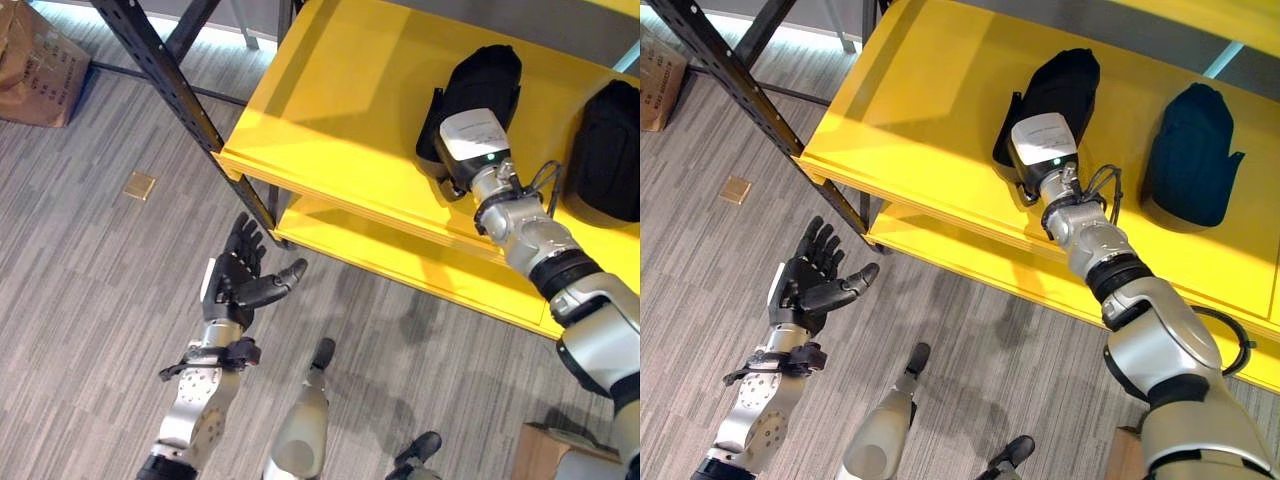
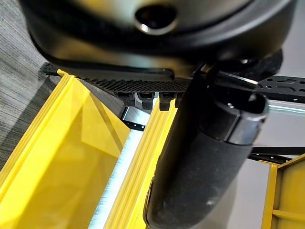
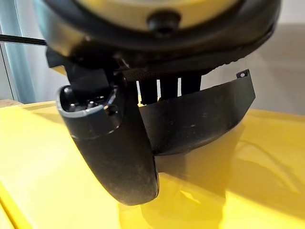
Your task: Move parts from the plastic box to the shelf.
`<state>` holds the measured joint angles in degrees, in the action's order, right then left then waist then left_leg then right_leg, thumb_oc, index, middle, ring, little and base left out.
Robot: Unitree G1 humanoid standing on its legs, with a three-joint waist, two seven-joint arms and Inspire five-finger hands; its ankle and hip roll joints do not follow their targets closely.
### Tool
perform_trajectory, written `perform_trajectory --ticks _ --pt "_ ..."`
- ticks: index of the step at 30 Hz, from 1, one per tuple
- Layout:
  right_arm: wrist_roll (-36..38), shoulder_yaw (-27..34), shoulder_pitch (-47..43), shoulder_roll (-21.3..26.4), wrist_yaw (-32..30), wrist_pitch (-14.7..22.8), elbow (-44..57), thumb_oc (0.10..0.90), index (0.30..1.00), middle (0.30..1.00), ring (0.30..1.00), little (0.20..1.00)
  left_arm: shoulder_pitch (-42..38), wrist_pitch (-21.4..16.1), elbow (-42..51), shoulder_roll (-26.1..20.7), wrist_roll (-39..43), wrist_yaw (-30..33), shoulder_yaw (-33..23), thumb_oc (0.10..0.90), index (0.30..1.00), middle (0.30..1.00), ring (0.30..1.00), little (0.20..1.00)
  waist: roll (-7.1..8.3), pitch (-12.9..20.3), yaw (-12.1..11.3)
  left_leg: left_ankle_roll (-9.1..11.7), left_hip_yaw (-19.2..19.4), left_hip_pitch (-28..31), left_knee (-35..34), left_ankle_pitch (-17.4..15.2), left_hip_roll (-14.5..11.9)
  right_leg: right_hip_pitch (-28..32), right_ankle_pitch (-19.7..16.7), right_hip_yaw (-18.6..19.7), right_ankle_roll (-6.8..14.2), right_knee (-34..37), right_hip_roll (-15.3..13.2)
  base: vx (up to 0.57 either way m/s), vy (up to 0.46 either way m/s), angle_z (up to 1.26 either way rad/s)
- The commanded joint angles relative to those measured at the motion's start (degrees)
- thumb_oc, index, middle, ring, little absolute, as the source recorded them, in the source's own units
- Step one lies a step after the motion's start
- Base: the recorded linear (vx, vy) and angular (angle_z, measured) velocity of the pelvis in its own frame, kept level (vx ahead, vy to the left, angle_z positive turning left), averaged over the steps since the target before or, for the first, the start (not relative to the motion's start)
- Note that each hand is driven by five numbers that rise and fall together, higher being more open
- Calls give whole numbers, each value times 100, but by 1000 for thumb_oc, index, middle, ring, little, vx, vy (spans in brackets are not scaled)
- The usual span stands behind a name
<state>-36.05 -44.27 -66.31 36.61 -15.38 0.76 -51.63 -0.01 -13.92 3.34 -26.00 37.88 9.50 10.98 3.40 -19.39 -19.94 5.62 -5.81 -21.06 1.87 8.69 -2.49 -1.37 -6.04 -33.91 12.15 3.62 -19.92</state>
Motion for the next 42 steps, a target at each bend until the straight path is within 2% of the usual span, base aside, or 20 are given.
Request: perform_trajectory --ticks 1,14,15,16,17,26,34,42 --pt "-185 -606 -467 299 62 78 218 400 300 300 300 300 -208 -719 747 -183 -75 -127 -73 900 1000 1000 1000 1000 -96 118 -21 -365 102 90 -285 -130 87 179 -416 -49 146 -406 -189 0 0 0" --pt "148 -177 -375 162 -178 -46 -58 400 300 300 300 300 -218 -743 750 -138 -104 -36 -108 900 1000 1000 1000 1000 -112 76 19 -369 132 128 -330 -118 93 178 -429 -35 129 -394 -178 0 0 0" --pt "266 -91 -355 116 -211 -57 -103 447 366 366 366 366 -222 -742 745 -124 -107 -25 -106 900 1000 1000 1000 1000 -122 74 33 -372 145 133 -332 -117 93 172 -432 -32 127 -394 -178 0 0 0" --pt "319 -42 -345 84 -217 -57 -146 731 764 764 764 764 -224 -743 740 -127 -107 -21 -108 900 1000 1000 1000 1000 -121 70 37 -375 151 137 -337 -116 90 168 -434 -22 125 -392 -177 0 0 0" --pt "407 10 -342 33 -224 -78 -214 900 1000 1000 1000 1000 -220 -746 733 -124 -102 -9 -109 900 1000 1000 1000 1000 -122 70 46 -374 160 143 -346 -114 85 162 -430 -10 121 -389 -175 0 0 0" --pt "1013 366 -304 13 -367 -50 53 900 1000 1000 1000 1000 -135 -729 770 -128 -126 71 -236 900 1000 1000 1000 1000 -114 48 187 -369 242 241 -436 -102 51 157 -486 84 123 -363 -164 0 -1 -1" --pt "857 341 -238 281 -262 -57 667 900 1000 1000 1000 1000 -29 -696 795 -150 -143 56 -361 900 1000 1000 1000 1000 -74 54 311 -370 290 298 -425 -130 23 172 -488 138 124 -389 -154 0 0 0" --pt "736 346 -190 589 -115 -13 1311 900 1000 1000 1000 1000 63 -652 802 -188 -196 69 -528 900 1000 1000 1000 1000 38 69 435 -357 365 391 -447 -156 -50 181 -507 249 120 -380 -101 -6 -12 -6"
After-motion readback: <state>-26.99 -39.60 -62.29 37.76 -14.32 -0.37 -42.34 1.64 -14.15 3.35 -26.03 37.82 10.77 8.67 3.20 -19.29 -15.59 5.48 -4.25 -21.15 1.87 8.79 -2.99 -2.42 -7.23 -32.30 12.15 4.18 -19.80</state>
